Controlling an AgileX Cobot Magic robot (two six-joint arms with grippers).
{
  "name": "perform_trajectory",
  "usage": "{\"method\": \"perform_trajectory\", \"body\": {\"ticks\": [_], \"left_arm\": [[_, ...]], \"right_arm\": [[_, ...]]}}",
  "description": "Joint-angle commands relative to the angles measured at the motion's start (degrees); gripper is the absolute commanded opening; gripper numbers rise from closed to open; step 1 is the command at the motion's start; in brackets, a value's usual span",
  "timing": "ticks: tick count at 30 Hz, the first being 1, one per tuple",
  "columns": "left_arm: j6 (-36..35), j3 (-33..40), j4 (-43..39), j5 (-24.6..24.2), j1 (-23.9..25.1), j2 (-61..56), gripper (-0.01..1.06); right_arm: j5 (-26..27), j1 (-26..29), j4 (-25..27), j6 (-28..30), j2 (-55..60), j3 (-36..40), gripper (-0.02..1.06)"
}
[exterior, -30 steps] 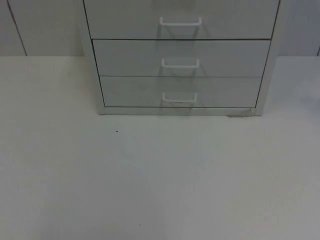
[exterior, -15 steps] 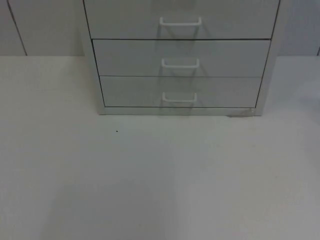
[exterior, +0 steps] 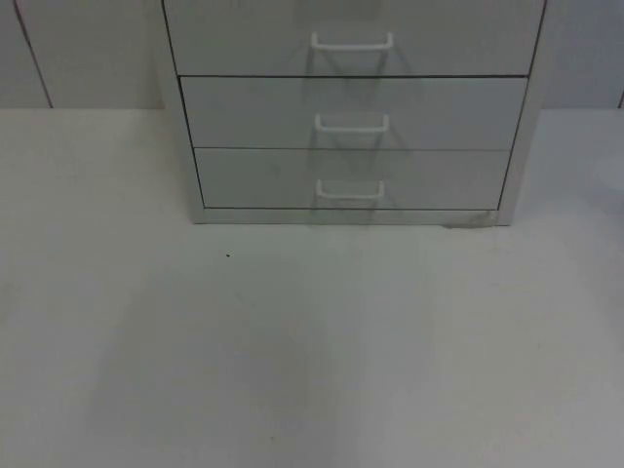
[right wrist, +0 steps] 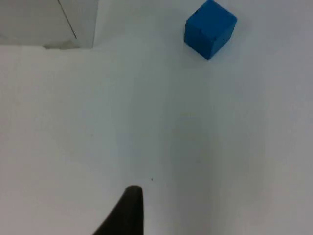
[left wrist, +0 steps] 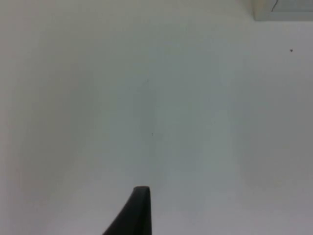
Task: Open the drawer with the left hand, place the block into the drawer with the right hand, then close the drawer with the left hand.
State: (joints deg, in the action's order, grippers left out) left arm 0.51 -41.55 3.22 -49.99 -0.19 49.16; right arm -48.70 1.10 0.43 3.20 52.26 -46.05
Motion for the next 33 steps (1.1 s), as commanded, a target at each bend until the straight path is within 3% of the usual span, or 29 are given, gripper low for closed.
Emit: {"method": "perform_trajectory", "body": {"ticks": [1,13,17,18,22,25,29,33], "left_arm": [[0.3,-0.7,0.8,1.2,0.2,2.4,1.05],[4.2,-2.0,2.5,4.3,0.2,9.2,1.0],[14.4,-6.6,11.7,3.6,0.2,11.1,0.75],[14.4,-6.6,11.7,3.6,0.2,11.1,0.75],[30.3,-10.7,23.9,2.1,0.2,13.9,0.49],[35.9,-11.9,28.3,1.0,-0.7,15.8,0.45],[37.4,-13.7,28.9,1.9,-6.1,20.5,0.51],[37.4,-16.2,23.7,6.4,-16.3,27.5,0.54]], "right_arm": [[0.6,0.3,-0.4,0.7,0.8,-0.3,1.05],[1.0,0.3,-0.4,0.7,1.5,-0.3,1.05],[1.6,0.3,-0.4,0.7,1.5,-0.3,1.05],[1.6,0.3,-0.4,0.7,1.5,-0.3,1.05],[1.6,0.3,0.1,0.7,1.5,-0.3,1.05],[1.6,0.3,0.1,0.7,1.5,-0.3,1.05],[1.7,0.3,0.1,0.7,1.5,-0.3,1.05],[2.1,0.3,0.1,0.7,1.5,-0.3,1.05]]}}
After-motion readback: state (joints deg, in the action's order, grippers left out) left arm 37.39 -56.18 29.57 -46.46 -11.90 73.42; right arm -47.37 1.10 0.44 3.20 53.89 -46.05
